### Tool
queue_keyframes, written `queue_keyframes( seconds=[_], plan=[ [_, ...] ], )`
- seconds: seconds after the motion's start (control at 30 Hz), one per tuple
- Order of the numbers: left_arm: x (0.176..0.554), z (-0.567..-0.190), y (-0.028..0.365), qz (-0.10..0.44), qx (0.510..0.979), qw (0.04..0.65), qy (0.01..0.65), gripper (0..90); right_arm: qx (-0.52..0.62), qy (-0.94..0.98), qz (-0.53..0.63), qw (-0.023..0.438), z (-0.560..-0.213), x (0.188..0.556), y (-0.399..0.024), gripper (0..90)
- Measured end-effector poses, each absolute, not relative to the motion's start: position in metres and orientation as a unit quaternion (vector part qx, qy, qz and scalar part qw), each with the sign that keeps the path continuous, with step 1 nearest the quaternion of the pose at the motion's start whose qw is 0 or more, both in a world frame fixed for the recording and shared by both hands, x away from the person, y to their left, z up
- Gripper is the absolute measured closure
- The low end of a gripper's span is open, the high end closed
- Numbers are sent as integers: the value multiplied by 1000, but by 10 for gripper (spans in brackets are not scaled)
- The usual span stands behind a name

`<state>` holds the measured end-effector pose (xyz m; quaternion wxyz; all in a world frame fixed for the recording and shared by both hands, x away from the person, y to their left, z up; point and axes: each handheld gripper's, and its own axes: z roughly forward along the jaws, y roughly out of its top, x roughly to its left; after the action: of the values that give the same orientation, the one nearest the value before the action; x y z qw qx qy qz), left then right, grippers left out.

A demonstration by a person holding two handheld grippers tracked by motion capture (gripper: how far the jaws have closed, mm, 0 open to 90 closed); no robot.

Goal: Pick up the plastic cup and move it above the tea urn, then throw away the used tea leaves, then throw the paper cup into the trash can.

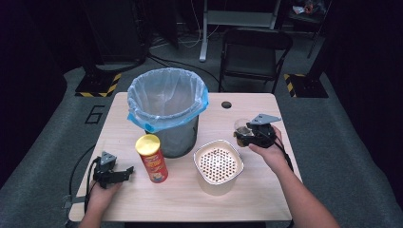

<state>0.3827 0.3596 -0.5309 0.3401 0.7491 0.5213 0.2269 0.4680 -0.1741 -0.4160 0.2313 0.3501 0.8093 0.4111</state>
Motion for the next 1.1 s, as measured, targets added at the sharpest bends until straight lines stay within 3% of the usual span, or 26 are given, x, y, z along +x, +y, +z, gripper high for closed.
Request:
queue_keyframes(
  seconds=[0.57,1.1],
  plan=[
    [382,-531,360,227,751,339,519,140,283,817,443,236,-389,469,-165,368],
    [382,-531,360,227,751,339,519,141,193,817,480,255,-391,470,-160,381]
  ],
)
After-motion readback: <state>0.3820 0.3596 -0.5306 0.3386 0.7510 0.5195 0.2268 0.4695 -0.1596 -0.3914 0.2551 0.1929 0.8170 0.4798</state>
